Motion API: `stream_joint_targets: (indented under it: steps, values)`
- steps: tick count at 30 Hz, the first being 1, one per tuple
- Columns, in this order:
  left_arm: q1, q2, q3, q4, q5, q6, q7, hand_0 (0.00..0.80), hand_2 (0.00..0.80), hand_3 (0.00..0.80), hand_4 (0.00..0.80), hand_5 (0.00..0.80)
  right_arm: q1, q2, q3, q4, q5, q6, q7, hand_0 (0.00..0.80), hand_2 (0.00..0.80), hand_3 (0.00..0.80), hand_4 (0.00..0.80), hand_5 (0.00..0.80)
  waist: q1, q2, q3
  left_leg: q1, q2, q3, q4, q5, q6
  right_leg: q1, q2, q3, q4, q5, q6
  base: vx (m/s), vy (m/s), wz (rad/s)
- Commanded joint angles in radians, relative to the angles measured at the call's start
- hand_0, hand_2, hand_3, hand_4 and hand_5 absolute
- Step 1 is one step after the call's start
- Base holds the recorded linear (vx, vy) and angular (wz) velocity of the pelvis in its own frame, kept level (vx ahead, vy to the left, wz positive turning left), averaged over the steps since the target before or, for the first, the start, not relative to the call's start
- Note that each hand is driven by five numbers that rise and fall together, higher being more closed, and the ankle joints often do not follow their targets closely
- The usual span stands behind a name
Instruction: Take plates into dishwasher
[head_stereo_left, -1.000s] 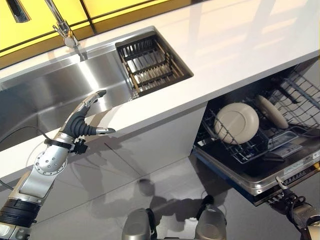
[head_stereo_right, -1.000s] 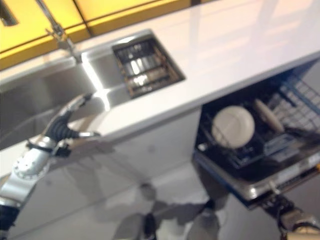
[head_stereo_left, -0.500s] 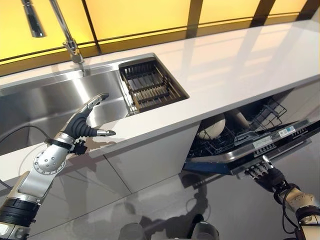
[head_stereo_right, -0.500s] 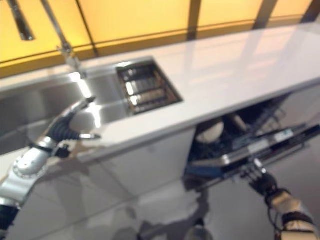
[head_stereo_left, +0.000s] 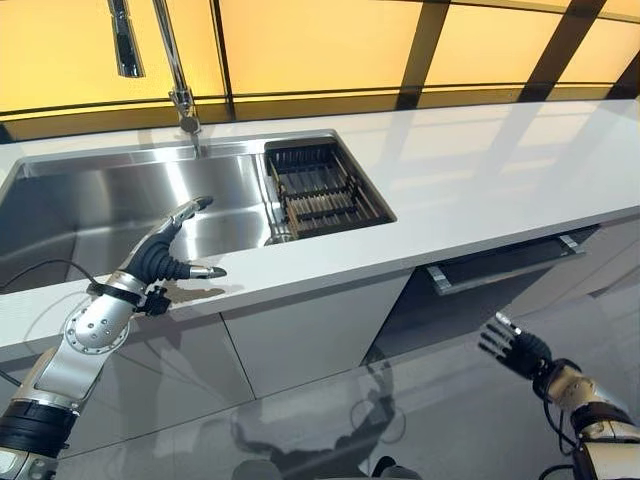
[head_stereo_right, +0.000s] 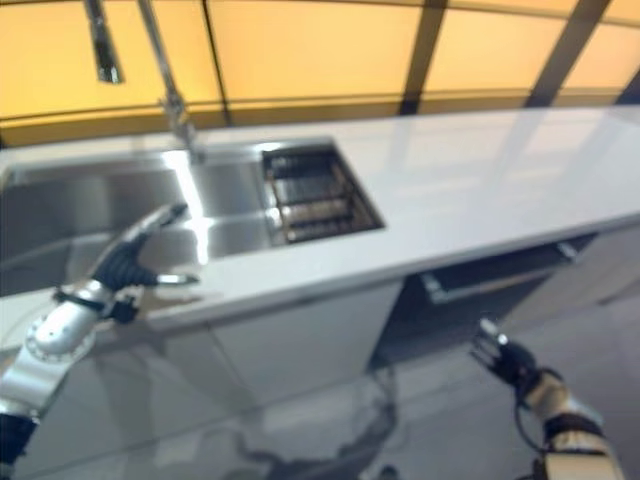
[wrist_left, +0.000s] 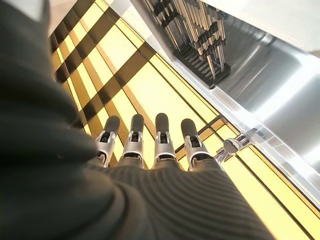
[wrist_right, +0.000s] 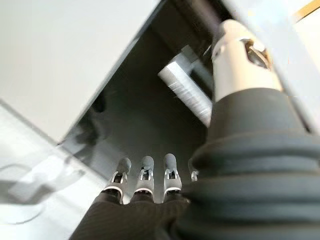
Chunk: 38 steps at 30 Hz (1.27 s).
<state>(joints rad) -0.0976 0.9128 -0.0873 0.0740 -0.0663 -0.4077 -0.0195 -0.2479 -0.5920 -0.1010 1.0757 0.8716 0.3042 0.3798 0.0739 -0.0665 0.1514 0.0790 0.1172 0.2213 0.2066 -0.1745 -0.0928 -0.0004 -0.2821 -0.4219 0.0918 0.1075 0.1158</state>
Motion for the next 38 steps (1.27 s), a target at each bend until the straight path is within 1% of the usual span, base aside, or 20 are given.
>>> stream_joint_targets:
  steps: [1, 6, 10, 13, 15, 16, 19, 23, 24, 28, 30, 31, 32, 33, 38]
  values:
    - [-0.037, -0.023, 0.04, -0.055, 0.02, -0.098, 0.029, 0.0, 0.0, 0.0, 0.0, 0.0, -0.05, -0.01, -0.001, 0.031, -0.013, -0.042, 0.05, 0.0, 0.0, 0.0, 0.0, 0.0, 0.044, 0.025, -0.006, 0.088, -0.007, -0.018, -0.205, 0.136, 0.035, 0.035, -0.062, 0.016, 0.019, 0.113, 0.08, -0.018, 0.019, 0.08]
    - [-0.024, -0.045, 0.041, -0.047, 0.031, -0.139, 0.033, 0.0, 0.0, 0.0, 0.0, 0.0, -0.032, 0.006, -0.006, 0.072, -0.011, -0.044, 0.06, 0.0, 0.0, 0.0, 0.0, 0.0, 0.055, 0.031, -0.02, 0.097, -0.013, -0.023, -0.266, 0.164, 0.031, 0.069, -0.036, -0.011, -0.01, 0.07, 0.072, -0.012, 0.017, 0.06]
    - [-0.019, -0.051, 0.04, -0.053, 0.02, -0.163, 0.002, 0.0, 0.0, 0.0, 0.0, 0.0, -0.031, 0.013, -0.005, 0.074, 0.0, -0.044, 0.051, 0.0, 0.0, 0.0, 0.0, 0.0, 0.065, 0.034, -0.021, 0.103, -0.018, -0.031, -0.278, 0.161, 0.032, 0.085, -0.028, -0.024, -0.01, 0.049, 0.072, -0.019, 0.003, 0.12]
    - [-0.014, -0.045, 0.04, -0.078, 0.012, -0.193, -0.021, 0.0, 0.0, 0.0, 0.0, 0.0, -0.037, 0.021, 0.001, 0.061, 0.003, -0.04, 0.033, 0.0, 0.0, 0.0, 0.0, 0.0, 0.068, 0.035, -0.02, 0.108, -0.022, -0.034, -0.281, 0.157, 0.034, 0.088, -0.03, -0.027, -0.01, 0.051, 0.076, -0.025, 0.006, 0.13]
    - [-0.013, -0.044, 0.042, -0.091, 0.009, -0.195, -0.03, 0.0, 0.0, 0.0, 0.0, 0.0, -0.036, 0.026, 0.003, 0.055, -0.003, -0.043, 0.028, 0.0, 0.0, 0.0, 0.0, 0.0, 0.068, 0.034, -0.021, 0.106, -0.026, -0.035, -0.284, 0.161, 0.037, 0.086, -0.032, -0.029, -0.012, 0.059, 0.076, -0.018, 0.012, 0.12]
    - [-0.017, -0.039, 0.038, -0.099, 0.007, -0.202, -0.034, 0.0, 0.0, 0.0, 0.0, 0.0, -0.037, 0.029, 0.007, 0.057, 0.0, -0.051, 0.027, 0.0, 0.0, 0.0, 0.0, 0.0, 0.069, 0.037, -0.021, 0.109, -0.027, -0.036, -0.285, 0.155, 0.036, 0.09, -0.032, -0.029, -0.012, 0.06, 0.081, -0.015, 0.01, 0.13]
    - [-0.026, -0.038, 0.033, -0.109, 0.008, -0.201, -0.034, 0.0, 0.0, 0.0, 0.0, 0.0, -0.043, 0.03, 0.01, 0.055, 0.002, -0.041, 0.016, 0.0, 0.0, 0.0, 0.0, 0.0, 0.069, 0.036, -0.024, 0.104, -0.033, -0.037, -0.289, 0.163, 0.038, 0.09, -0.032, -0.032, -0.021, 0.069, 0.081, -0.024, 0.004, 0.06]
    - [-0.03, -0.039, 0.031, -0.117, 0.005, -0.205, -0.025, 0.0, 0.0, 0.0, 0.0, 0.0, -0.042, 0.035, 0.011, 0.066, 0.006, -0.046, 0.012, 0.0, 0.0, 0.0, 0.0, 0.0, 0.071, 0.038, -0.027, 0.107, -0.034, -0.037, -0.29, 0.156, 0.038, 0.099, -0.024, -0.034, -0.03, 0.061, 0.082, -0.009, 0.006, 0.05]
    - [-0.033, -0.04, 0.031, -0.118, 0.0, -0.203, -0.027, 0.0, 0.0, 0.0, 0.0, 0.0, -0.042, 0.036, 0.009, 0.07, 0.006, -0.048, 0.013, 0.0, 0.0, 0.0, 0.0, 0.0, 0.071, 0.037, -0.029, 0.103, -0.036, -0.037, -0.292, 0.163, 0.04, 0.097, -0.025, -0.036, -0.034, 0.065, 0.08, 0.0, 0.0, 0.0]
    - [-0.036, -0.044, 0.027, -0.119, -0.003, -0.189, -0.064, 0.0, 0.0, 0.0, 0.0, 0.0, -0.04, 0.037, 0.003, 0.075, -0.001, -0.051, 0.014, 0.0, 0.0, 0.0, 0.0, 0.0, 0.073, 0.041, -0.029, 0.107, -0.034, -0.035, -0.29, 0.156, 0.039, 0.107, -0.02, -0.04, -0.037, 0.051, 0.08, 0.001, 0.001, 0.01]
    - [-0.035, -0.036, 0.017, -0.116, 0.011, -0.196, -0.1, 0.0, 0.0, 0.0, 0.0, 0.0, -0.036, 0.035, 0.002, 0.066, -0.005, -0.047, 0.013, 0.0, 0.0, 0.0, 0.0, 0.0, 0.071, 0.042, -0.03, 0.108, -0.035, -0.032, -0.291, 0.156, 0.039, 0.111, -0.02, -0.041, -0.04, 0.053, 0.082, -0.003, 0.009, 0.05]
    - [-0.036, -0.036, 0.017, -0.115, 0.01, -0.196, -0.101, 0.0, 0.0, 0.0, 0.0, 0.0, -0.036, 0.035, 0.002, 0.066, -0.005, -0.047, 0.013, 0.0, 0.0, 0.0, 0.0, 0.0, 0.071, 0.04, -0.031, 0.105, -0.036, -0.032, -0.293, 0.162, 0.04, 0.108, -0.021, -0.042, -0.042, 0.057, 0.08, 0.005, 0.013, 0.04]
    - [-0.038, -0.019, 0.004, -0.123, -0.018, -0.198, -0.181, 0.0, 0.0, 0.0, 0.0, 0.0, -0.036, 0.029, 0.001, 0.061, 0.002, -0.037, 0.007, 0.0, 0.0, 0.0, 0.0, 0.0, 0.071, 0.043, -0.029, 0.11, -0.035, -0.031, -0.291, 0.157, 0.039, 0.114, -0.021, -0.042, -0.041, 0.055, 0.084, -0.006, 0.017, 0.03]
    - [-0.038, -0.01, -0.001, -0.133, -0.046, -0.178, -0.212, 0.0, 0.0, 0.0, 0.0, 0.0, -0.035, 0.027, 0.001, 0.056, 0.004, -0.035, 0.0, 0.0, 0.0, 0.0, 0.0, 0.0, 0.07, 0.043, -0.03, 0.105, -0.038, -0.032, -0.293, 0.164, 0.04, 0.11, -0.023, -0.043, -0.043, 0.06, 0.082, 0.0, 0.0, 0.0]
    - [-0.041, 0.024, -0.003, -0.151, -0.107, -0.174, -0.246, 0.0, 0.0, 0.0, 0.0, 0.0, -0.022, 0.016, -0.013, 0.064, -0.005, -0.032, 0.014, 0.0, 0.0, 0.0, 0.0, 0.0, 0.069, 0.05, -0.029, 0.114, -0.037, -0.028, -0.29, 0.153, 0.04, 0.118, -0.024, -0.045, -0.042, 0.052, 0.088, 0.013, 0.007, 0.01]
